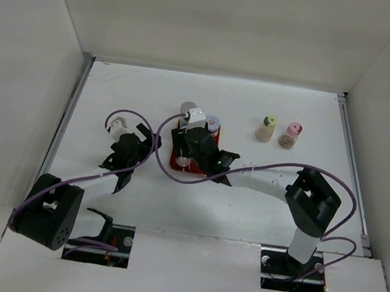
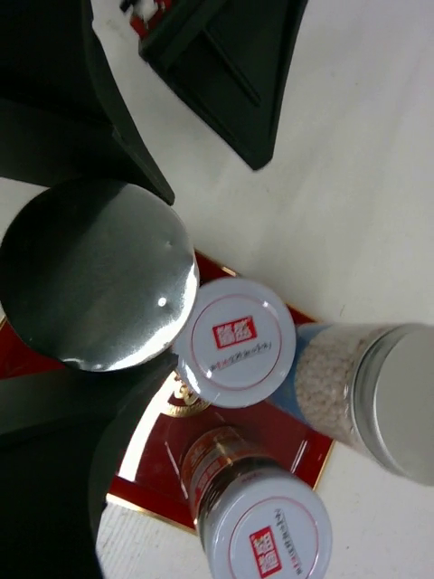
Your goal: Organize the condiment bottles
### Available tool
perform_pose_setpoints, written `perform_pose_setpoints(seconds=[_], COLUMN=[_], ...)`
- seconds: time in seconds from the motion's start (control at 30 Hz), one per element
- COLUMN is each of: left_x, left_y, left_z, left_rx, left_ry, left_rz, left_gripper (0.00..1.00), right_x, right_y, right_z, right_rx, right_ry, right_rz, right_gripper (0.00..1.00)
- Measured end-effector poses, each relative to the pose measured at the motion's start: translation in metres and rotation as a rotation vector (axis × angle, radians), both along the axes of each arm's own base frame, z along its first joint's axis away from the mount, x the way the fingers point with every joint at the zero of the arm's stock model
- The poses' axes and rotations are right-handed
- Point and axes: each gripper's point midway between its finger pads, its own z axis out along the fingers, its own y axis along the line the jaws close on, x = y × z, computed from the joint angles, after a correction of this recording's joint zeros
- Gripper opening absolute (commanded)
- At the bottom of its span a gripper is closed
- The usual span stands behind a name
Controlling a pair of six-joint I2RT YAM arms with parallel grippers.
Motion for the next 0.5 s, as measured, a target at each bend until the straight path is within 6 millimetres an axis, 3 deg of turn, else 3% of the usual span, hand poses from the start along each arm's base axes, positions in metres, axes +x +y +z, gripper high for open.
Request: perform_pose_setpoints(seconds=[0.13, 0.3, 0.4, 0.5], left_x=[0.000, 0.000, 0.000, 0.000], left_y=[0.000, -0.001, -0.001, -0.001], left_z=[0.000, 0.000, 0.000, 0.000], left_rx=[-0.001, -0.002, -0.002, -0.003], left_ry=[0.000, 0.001, 0.001, 0.000], left_rz=[-0.002, -0.004, -0.004, -0.006], left_gripper=[1.00, 1.00, 1.00, 1.00], right_x=[-0.005, -0.014, -0.012, 0.014], right_y=[0.012, 0.007, -0.020, -0.070], right_z=[0.012, 0.043, 0.082, 0.119], right_rx=[0.012, 0.040, 0.109, 0.184], right_ry=[-0.038, -0.080, -0.125, -0.186], right_rz=[0.027, 0.050, 0.026, -0.081], right_gripper=[0.91, 0.96, 0.96, 0.90])
